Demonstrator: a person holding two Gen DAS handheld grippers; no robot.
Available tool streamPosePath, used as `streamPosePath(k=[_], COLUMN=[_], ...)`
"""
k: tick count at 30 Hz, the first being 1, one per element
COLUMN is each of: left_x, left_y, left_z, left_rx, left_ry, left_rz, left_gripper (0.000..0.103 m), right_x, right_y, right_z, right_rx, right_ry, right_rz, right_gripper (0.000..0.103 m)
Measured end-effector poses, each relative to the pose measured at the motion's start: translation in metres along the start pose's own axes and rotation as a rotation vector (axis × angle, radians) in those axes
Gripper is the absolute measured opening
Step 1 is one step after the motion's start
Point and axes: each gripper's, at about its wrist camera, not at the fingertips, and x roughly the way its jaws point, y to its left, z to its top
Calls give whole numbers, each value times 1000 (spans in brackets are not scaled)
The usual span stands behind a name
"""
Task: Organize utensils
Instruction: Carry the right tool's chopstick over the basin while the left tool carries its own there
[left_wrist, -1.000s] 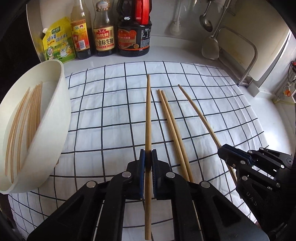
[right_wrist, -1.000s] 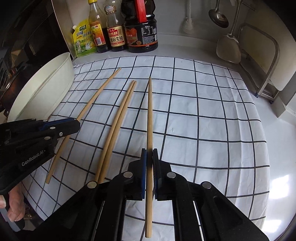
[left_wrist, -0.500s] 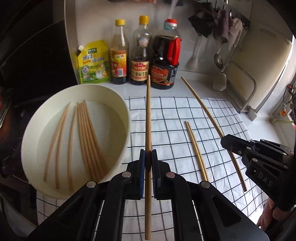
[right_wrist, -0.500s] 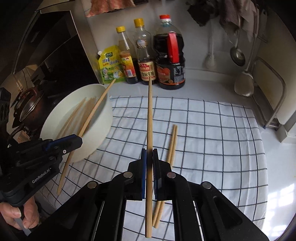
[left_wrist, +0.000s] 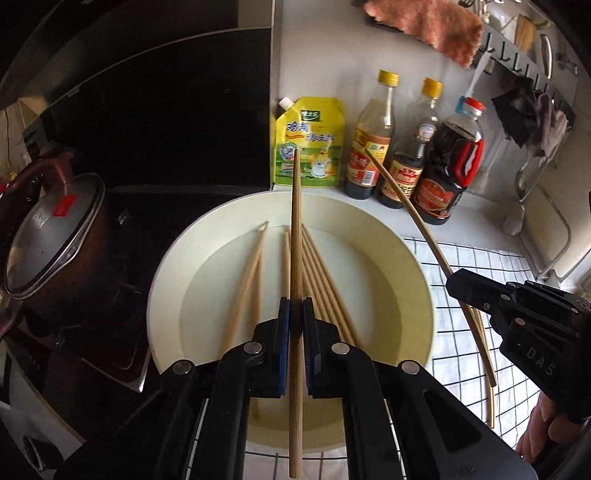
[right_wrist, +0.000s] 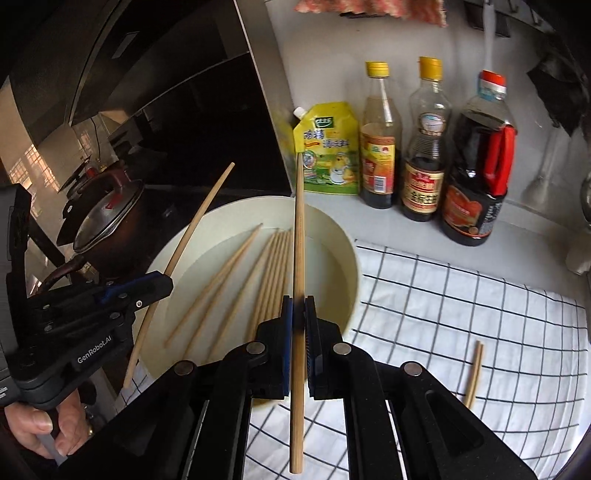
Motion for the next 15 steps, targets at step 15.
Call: streamPosePath(k=[15], left_x=[77], left_y=[37], left_z=[-4], left_rx=[-3], left_ry=[164], left_rz=[-2], left_gripper=[8], right_x=[106], right_y=[22], right_z=[-1], right_rx=[77], right_ry=[202], right_rz=[-15], right_gripper=[6])
